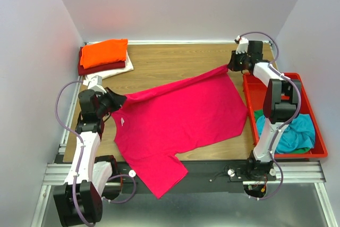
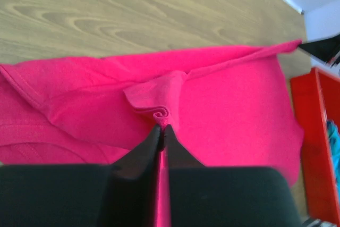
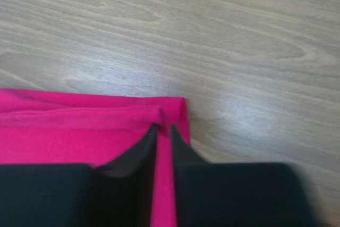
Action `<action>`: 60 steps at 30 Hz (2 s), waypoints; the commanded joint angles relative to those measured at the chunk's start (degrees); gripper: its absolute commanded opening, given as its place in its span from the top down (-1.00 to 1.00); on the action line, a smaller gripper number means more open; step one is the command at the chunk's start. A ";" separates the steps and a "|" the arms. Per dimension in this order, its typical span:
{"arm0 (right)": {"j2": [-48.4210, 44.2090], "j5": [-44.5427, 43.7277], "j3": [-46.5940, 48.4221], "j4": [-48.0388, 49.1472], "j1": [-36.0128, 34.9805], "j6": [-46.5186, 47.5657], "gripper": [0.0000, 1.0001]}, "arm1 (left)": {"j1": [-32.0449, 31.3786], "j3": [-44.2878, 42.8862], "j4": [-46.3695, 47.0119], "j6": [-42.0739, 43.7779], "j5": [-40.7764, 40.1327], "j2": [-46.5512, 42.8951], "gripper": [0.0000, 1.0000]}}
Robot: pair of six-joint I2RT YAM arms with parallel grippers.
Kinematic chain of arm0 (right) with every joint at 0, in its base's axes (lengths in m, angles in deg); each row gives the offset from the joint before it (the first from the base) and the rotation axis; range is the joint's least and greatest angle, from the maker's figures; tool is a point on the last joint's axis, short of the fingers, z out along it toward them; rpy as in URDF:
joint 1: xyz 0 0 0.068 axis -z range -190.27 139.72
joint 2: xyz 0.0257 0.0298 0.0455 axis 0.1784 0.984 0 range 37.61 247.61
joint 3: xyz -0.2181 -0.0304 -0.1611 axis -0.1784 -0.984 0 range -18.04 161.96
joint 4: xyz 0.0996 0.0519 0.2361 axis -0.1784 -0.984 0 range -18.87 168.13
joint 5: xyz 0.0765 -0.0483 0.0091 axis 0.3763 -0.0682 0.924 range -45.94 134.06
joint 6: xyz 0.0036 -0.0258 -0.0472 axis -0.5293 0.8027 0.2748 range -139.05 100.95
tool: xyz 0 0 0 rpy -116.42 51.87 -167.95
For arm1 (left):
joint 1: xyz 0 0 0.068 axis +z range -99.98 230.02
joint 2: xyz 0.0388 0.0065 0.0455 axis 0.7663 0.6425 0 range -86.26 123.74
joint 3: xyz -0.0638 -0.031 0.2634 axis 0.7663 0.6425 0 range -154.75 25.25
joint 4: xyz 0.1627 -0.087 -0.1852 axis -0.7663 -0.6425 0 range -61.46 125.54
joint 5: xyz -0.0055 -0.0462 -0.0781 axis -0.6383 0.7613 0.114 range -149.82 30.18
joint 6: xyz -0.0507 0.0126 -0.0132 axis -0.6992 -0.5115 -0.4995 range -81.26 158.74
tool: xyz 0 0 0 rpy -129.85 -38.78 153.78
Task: Fold and stack the t-shirts
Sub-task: Fold the tshirt
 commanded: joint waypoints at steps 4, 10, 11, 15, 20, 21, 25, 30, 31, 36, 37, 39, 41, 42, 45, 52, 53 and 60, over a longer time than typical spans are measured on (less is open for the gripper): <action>-5.55 -7.07 -2.12 0.89 0.59 2.18 -0.34 | 0.03 0.65 -7.82 -2.06 8.15 -7.17 -0.07; -10.47 -4.01 -3.79 0.63 0.68 2.01 -0.70 | -1.20 -1.28 -10.39 1.02 7.10 -9.11 -0.11; -11.00 -3.04 -3.79 0.36 0.68 1.75 -0.75 | -1.29 -2.59 -10.38 1.63 6.57 -7.90 -0.11; -13.11 11.05 -3.79 -3.49 0.68 1.30 -0.80 | -1.73 -6.82 -10.55 4.88 5.25 -1.48 -0.11; -15.48 29.29 -6.23 -11.05 0.59 4.46 -0.79 | -7.34 -13.13 -11.25 9.36 -3.42 11.76 -0.11; -16.36 30.70 -7.47 -11.24 0.59 4.90 -0.79 | -10.05 -14.28 -11.52 10.24 -4.85 14.15 -0.09; -20.93 29.05 -12.22 -11.85 0.59 7.01 -0.78 | -15.78 -18.94 -11.52 13.32 -12.14 25.58 -0.02; -26.46 27.89 -18.27 -12.21 0.59 9.73 -0.78 | -17.46 -23.42 -11.69 16.22 -18.83 37.28 0.01; -26.91 28.60 -19.07 -12.21 0.59 10.26 -0.78 | -17.64 -23.96 -12.22 17.36 -18.83 38.51 0.02; -26.74 28.69 -19.87 -12.56 0.68 11.06 -0.78 | -17.73 -25.54 -12.84 18.86 -19.71 44.23 0.07; -26.65 28.95 -19.87 -12.65 0.68 11.06 -0.78 | -17.81 -25.54 -12.75 19.13 -19.37 45.02 0.07; -26.65 29.31 -19.87 -12.73 0.68 11.24 -0.78 | -17.99 -25.54 -12.75 19.30 -19.45 45.81 0.07; -26.56 29.31 -19.96 -12.82 0.68 11.41 -0.78 | -18.16 -25.63 -12.75 19.57 -18.93 46.34 0.10; -26.56 29.14 -19.96 -12.82 0.77 11.50 -0.78 | -18.25 -25.63 -12.75 19.65 -18.75 46.78 0.12; -26.39 28.87 -19.87 -13.09 0.77 11.68 -0.78 | -18.69 -25.37 -12.66 19.74 -18.57 46.79 0.14; -26.21 29.05 -19.78 -13.26 0.86 11.68 -0.78 | -18.78 -23.61 -12.75 20.09 -17.78 46.52 0.41; -26.30 29.05 -19.78 -13.26 0.94 11.76 -0.78 | -18.78 -23.52 -12.58 20.09 -17.26 46.52 0.49; -26.30 29.48 -19.61 -13.35 1.47 11.76 -0.78 | -19.74 -22.82 -13.10 18.52 -14.98 41.00 1.00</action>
